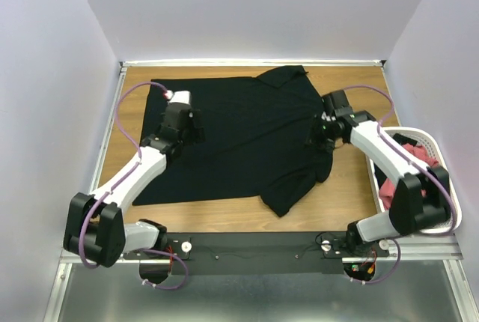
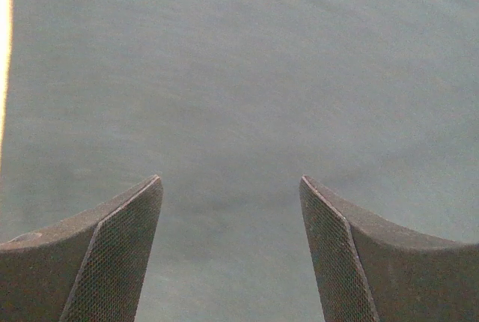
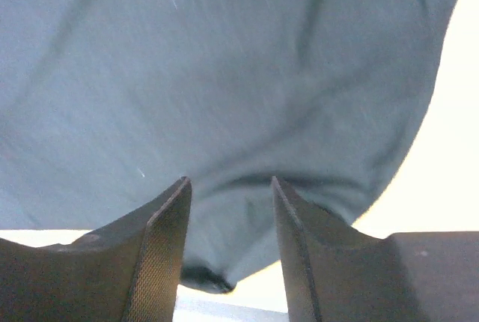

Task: Fold and stack the t-shirts
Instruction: Flatten the tshirt out

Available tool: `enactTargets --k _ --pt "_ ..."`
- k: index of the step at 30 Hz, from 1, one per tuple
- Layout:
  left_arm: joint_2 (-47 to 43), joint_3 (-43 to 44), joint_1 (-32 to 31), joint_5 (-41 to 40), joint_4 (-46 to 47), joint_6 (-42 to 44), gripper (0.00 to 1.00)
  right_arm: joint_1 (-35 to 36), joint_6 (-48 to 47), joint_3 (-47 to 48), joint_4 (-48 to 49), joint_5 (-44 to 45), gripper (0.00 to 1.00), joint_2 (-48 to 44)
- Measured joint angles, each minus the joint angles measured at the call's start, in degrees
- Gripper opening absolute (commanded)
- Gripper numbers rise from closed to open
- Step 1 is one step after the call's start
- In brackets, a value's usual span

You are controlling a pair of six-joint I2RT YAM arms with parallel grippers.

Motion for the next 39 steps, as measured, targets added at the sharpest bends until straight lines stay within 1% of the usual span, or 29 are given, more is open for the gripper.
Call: enactTargets --k 1,2,5,9,11,13,15,16,19,22,25,28,29,31,34,38,39 --pt "-0.57 -0.13 -1.73 0.22 0.00 0.04 0.83 -0.02 -0.17 -2.78 0.02 -0.09 0.58 -3.06" --pt "-1.51 -0.50 -4.46 0.48 -0.07 0.57 0.84 -0.02 -0.13 -5.57 -0.04 -0.28 0.62 -5.97" --pt "-5.86 -0.81 -15.85 2.86 -0.24 1.97 0.84 -0.02 -0.04 -10.91 -0.50 -0.33 0.68 -10.73" --pt "-9.94 -0.07 -29.55 6.21 0.31 4.33 0.82 0.04 0.20 -15.45 -1.31 -0.31 0.68 -13.57" --pt "-9.05 0.76 -34.40 7.85 0.76 5.92 0.82 0.04 0.20 -16.33 -1.31 -0.31 0.68 -13.60" --pt "-5.92 2.03 -38.93 9.60 1.18 7.48 0.82 0.04 0.31 -17.05 -1.31 -0.33 0.68 -13.66" --pt "-1.75 3.30 -42.34 11.76 1.42 9.40 0.81 0.04 0.33 -17.44 -1.27 -0.33 0.68 -13.66" --pt "1.88 4.13 -44.50 13.46 1.68 10.36 0.81 0.04 0.31 -17.55 -1.29 -0.33 0.68 -13.70" --pt "8.59 5.53 -48.06 17.57 1.51 13.55 0.80 0.04 0.31 -17.62 -1.16 -0.33 0.68 -13.99" --pt "14.45 7.96 -50.31 21.53 0.72 17.07 0.80 0.04 0.31 -18.14 -0.57 -0.33 0.68 -14.78" --pt "19.06 11.08 -51.32 25.16 -1.07 20.87 0.77 0.04 0.31 -19.02 -0.37 -0.33 0.68 -15.61" --pt "22.58 14.16 -51.47 27.10 -2.27 23.47 0.75 0.04 0.31 -19.74 -0.33 -0.35 0.68 -16.09" --pt "24.11 15.34 -51.47 27.80 -2.78 24.30 0.72 0.04 0.31 -20.00 -0.28 -0.35 0.68 -16.24" --pt "26.01 16.63 -51.45 28.48 -3.54 25.57 0.70 0.04 0.31 -20.63 -0.26 -0.35 0.68 -16.74" --pt "28.26 17.49 -51.45 29.11 -4.96 27.19 0.70 0.04 0.31 -21.20 -0.24 -0.35 0.68 -17.11" --pt "29.14 17.53 -51.45 29.14 -6.08 28.20 0.69 0.04 0.31 -21.53 -0.17 -0.42 0.68 -17.33" --pt "29.24 17.55 -51.45 29.14 -6.47 28.46 0.67 0.04 0.31 -21.57 -0.17 -0.46 0.68 -17.33"
